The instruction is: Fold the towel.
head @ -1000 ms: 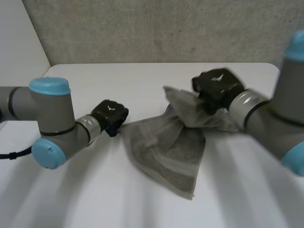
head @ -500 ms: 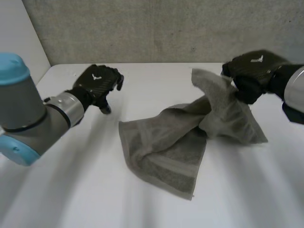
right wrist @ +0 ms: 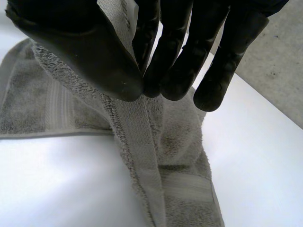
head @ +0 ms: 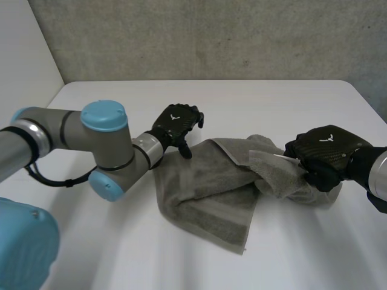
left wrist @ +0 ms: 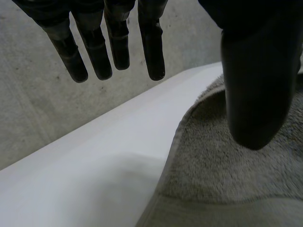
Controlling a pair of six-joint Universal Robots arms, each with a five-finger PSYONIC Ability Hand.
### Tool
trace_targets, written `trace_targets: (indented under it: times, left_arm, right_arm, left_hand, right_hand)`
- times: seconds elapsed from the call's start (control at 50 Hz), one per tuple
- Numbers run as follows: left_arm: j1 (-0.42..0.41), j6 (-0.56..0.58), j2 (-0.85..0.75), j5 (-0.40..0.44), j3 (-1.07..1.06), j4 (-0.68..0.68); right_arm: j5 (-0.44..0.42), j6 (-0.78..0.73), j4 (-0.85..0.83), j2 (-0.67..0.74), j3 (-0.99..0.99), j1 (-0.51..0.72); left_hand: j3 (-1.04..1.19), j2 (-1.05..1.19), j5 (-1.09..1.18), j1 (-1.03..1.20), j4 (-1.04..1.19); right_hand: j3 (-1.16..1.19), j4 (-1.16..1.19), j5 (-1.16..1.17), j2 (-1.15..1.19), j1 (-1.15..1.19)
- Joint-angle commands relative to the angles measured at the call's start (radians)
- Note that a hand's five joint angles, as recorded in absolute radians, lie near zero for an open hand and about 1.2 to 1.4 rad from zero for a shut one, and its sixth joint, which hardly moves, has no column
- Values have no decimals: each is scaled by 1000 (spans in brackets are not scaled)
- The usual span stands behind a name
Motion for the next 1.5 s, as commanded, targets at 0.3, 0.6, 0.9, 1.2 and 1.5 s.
trace_targets:
  times: [0.3, 0.6, 0.9, 1.2, 1.5]
  left_arm:
    - [-82, -21, -312, 13, 445, -6]
    - [-102, -21, -335, 102, 497, -58]
    - [-79, -17, -167, 158, 440, -144]
    - [94, -28, 507, 121, -81, -69]
    - [242, -17, 831, 136, -564, 62]
  right_arm:
    - [-40, 14, -49, -10, 69, -37]
    - [-40, 16, -70, -8, 85, -42]
    - [-38, 62, -76, -14, 51, -32]
    - [-23, 648, -174, -135, -312, -55]
    - [-89, 649, -276, 21, -228, -108]
  left_hand:
    - [138, 147, 182, 150, 140]
    - [690, 699, 735, 702, 693]
    - [989, 998, 1034, 1001, 992]
    - [989, 998, 1034, 1001, 992]
    - [989, 998, 1034, 1001, 992]
  right_hand:
    - [83, 68, 65, 70, 110]
    - [83, 68, 65, 70, 110]
    - [83, 68, 65, 70, 110]
    - [-16, -30, -34, -29, 11]
    - [-154, -168, -172, -167, -127]
